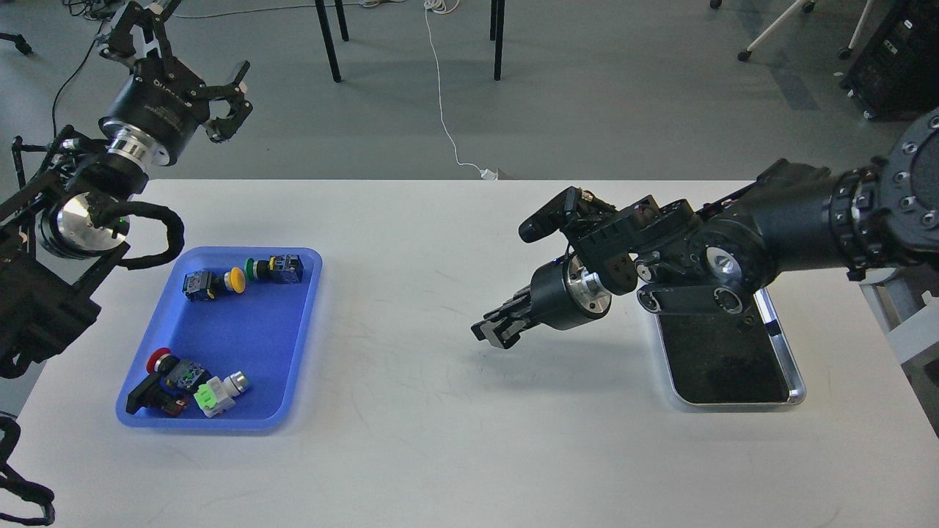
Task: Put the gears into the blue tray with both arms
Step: 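Carry the black ring to the table center and release it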
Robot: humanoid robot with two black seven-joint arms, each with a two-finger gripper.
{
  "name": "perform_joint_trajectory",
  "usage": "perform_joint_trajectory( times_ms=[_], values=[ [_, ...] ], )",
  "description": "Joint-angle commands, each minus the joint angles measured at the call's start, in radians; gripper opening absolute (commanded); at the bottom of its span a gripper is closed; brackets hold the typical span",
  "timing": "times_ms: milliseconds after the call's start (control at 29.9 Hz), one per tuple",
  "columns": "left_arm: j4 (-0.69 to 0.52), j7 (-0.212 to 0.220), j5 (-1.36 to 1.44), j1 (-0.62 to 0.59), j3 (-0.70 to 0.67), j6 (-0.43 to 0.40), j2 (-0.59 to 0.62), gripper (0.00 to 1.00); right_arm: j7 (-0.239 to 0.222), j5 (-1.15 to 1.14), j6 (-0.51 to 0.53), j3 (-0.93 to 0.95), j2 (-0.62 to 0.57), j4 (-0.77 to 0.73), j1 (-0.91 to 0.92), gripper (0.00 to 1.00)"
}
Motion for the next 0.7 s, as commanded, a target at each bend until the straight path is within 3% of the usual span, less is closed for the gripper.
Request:
perform_joint_trajectory(
  times_ms=[0,301,669],
  values=[
    [0.000,0.000,0.000,0.004,0.000,-0.002,0.023,0.98,0.000,0.050,-0.009,0.002,0.017,-0.032,-0.031,0.11],
    [0.000,0.000,0.000,0.009,0.000,-0.002,0.028,0.98,0.000,0.061,-0.027,0.002,0.017,-0.158,-0.144,0.12],
    [-0.003,-0.002,0.001,0.012,0.000,-0.002,0.037,0.98,0.002,0.087,-0.027,0.001,0.017,-0.191,-0.201,0.17]
  ],
)
